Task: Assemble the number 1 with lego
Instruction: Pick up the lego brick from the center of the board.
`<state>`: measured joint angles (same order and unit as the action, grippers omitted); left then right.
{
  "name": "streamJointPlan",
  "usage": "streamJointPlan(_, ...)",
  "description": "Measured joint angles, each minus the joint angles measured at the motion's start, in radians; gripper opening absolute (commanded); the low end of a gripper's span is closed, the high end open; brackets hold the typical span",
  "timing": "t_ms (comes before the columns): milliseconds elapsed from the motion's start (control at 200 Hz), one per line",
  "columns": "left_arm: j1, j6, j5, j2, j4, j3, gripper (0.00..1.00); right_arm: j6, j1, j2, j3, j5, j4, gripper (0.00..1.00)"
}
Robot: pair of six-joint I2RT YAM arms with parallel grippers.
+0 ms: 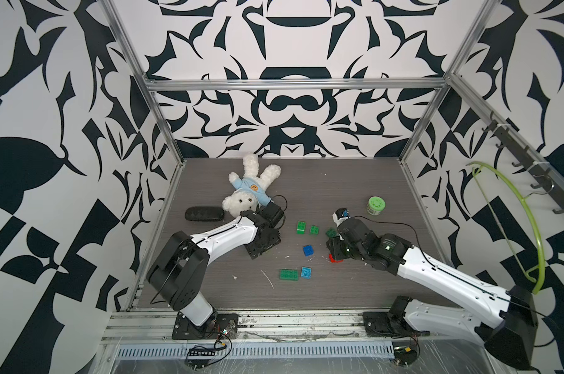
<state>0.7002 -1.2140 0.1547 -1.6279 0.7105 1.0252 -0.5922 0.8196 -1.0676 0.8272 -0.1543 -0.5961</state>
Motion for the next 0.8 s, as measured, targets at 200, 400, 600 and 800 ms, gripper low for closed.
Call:
streamJointPlan(200, -0.013, -0.029, -0.012, -0.055, 0.000, 0.016, 0.68, -0.005, 0.000, 0.021, -0.004, 0.000, -0.019, 0.45)
streamJointPlan(400, -0.018, -0.039, -0.026, -0.090, -0.011, 0.020, 0.60, -0.007, 0.000, 0.029, -0.008, 0.000, -0.024, 0.45)
streamJointPlan(600, -0.023, -0.036, -0.031, -0.098, -0.014, 0.023, 0.52, -0.007, 0.000, 0.029, -0.015, 0.000, -0.025, 0.45)
streamJointPlan(800, -0.034, -0.013, -0.040, -0.102, -0.024, 0.023, 0.40, -0.007, 0.000, 0.029, -0.018, 0.004, -0.025, 0.44)
